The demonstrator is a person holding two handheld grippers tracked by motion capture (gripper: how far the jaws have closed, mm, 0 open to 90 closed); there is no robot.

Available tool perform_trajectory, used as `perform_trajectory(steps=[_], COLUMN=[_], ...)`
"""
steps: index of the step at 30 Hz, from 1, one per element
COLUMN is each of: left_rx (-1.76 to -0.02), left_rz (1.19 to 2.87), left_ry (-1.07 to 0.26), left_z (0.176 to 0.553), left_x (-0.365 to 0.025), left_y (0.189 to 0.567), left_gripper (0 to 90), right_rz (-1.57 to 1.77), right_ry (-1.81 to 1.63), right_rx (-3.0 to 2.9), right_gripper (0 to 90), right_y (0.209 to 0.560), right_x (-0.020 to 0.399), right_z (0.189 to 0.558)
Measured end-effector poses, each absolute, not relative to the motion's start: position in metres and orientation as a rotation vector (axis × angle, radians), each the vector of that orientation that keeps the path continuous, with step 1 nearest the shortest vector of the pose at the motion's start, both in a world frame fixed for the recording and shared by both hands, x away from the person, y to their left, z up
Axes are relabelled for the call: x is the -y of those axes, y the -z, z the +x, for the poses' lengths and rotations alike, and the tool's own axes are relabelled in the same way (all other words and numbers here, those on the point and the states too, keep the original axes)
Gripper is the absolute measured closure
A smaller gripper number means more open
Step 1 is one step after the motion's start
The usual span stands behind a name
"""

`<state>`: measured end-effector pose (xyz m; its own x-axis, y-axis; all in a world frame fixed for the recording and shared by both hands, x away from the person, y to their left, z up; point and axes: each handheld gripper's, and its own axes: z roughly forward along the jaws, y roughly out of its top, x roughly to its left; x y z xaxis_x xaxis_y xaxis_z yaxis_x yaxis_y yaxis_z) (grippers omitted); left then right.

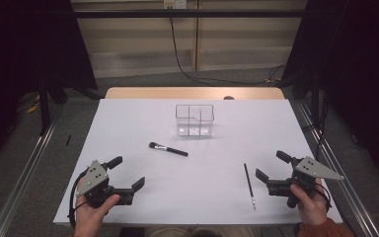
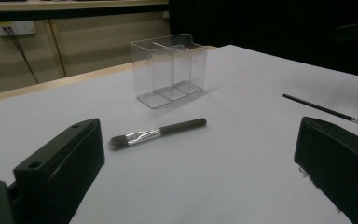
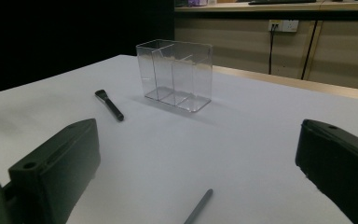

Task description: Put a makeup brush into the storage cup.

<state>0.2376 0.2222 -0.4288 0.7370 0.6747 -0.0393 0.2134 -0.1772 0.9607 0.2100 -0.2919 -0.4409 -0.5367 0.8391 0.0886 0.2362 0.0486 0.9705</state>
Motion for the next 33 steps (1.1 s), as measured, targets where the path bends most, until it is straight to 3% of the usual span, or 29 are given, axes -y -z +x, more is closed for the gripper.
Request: perform_trajectory(steps=[33], left_rx=[-0.681], left_rz=[1.757], left_ry=[-0.486], left_z=[0.293], left_x=[-0.203], left_y=[0.421], left_gripper=[2.3], right_rz=[1.068], right_ry=[-1.494], right_rx=[-1.841], right_gripper=[0.0], right_y=[0.442], right_x=[0.292], right_z=[0.212])
